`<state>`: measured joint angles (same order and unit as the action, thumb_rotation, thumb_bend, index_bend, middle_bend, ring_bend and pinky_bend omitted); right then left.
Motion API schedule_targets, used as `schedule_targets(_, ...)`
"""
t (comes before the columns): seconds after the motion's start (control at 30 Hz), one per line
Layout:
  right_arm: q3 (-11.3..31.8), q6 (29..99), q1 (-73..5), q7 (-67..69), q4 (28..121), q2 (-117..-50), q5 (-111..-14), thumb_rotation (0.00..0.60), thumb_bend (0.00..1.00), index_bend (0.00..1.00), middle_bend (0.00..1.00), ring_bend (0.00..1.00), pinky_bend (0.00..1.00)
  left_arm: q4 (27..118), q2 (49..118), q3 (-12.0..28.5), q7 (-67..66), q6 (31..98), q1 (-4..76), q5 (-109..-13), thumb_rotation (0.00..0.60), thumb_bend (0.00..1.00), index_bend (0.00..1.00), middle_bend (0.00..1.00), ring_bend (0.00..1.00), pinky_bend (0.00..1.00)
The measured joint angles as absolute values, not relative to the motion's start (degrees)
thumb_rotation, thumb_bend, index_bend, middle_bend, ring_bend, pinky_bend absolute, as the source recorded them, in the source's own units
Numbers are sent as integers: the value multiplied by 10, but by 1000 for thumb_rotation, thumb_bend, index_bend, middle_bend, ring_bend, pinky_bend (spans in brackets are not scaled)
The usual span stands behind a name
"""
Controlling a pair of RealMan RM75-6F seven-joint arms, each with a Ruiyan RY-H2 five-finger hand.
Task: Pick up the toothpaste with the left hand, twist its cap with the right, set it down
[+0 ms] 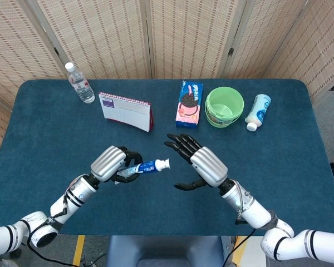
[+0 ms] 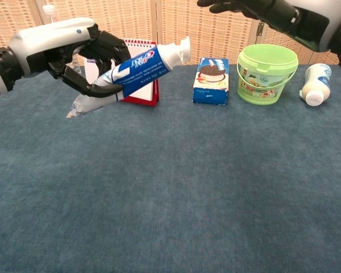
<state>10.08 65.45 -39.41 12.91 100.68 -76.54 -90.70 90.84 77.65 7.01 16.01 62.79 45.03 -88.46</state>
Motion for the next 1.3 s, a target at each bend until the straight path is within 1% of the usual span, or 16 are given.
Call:
schedule_targets(0.4,113,654,-420,153,973,-816,-908,1,0,0,0,0,0,927,776,83,156,626,455,-879,600,582,740,821,740,517)
schedule_targets(0.87,126,648,-437,138,975,-826,-896,0,0,0,0,0,0,932,794,93,183,638,454,-877,600,582,740,821,739,517)
schedule_targets(1.3,130,638,-452,105,977,-835,-887,1,0,0,0,0,0,936,798,101,187,628,462,-871,600,583,740,821,739,518)
